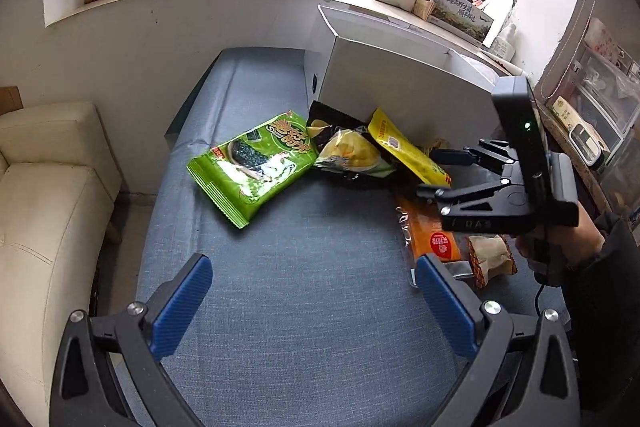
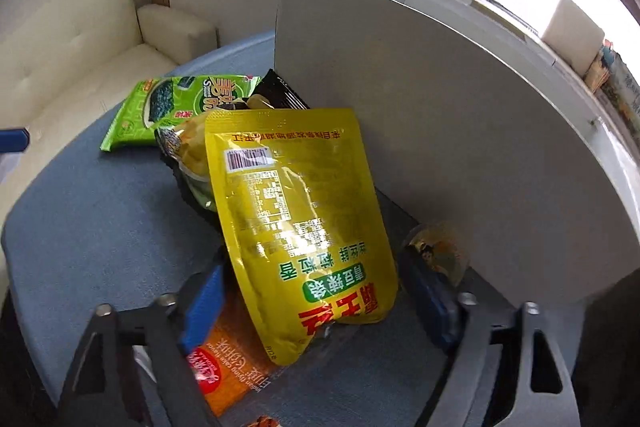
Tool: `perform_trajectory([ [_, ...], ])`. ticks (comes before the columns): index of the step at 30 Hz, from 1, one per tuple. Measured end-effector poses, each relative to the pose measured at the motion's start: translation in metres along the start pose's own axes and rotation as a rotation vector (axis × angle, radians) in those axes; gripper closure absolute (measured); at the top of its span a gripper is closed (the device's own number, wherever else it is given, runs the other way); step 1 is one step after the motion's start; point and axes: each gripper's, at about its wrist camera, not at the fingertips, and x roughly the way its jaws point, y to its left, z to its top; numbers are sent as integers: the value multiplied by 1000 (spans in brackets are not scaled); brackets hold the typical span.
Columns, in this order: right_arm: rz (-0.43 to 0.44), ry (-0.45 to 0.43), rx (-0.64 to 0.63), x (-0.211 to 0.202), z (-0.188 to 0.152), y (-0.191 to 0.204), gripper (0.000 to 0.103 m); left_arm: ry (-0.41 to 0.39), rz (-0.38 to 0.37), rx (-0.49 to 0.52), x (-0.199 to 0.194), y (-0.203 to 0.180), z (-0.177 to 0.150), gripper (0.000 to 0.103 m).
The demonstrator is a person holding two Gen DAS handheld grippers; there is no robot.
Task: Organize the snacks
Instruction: 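Grasp the yellow snack bag with the right tool while the left tool grasps the black chip bag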
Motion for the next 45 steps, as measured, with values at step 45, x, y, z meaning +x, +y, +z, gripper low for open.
perform_trajectory([
  [45, 189, -404, 619, -152, -136, -56, 77, 111, 116, 35, 117, -57, 83, 34],
])
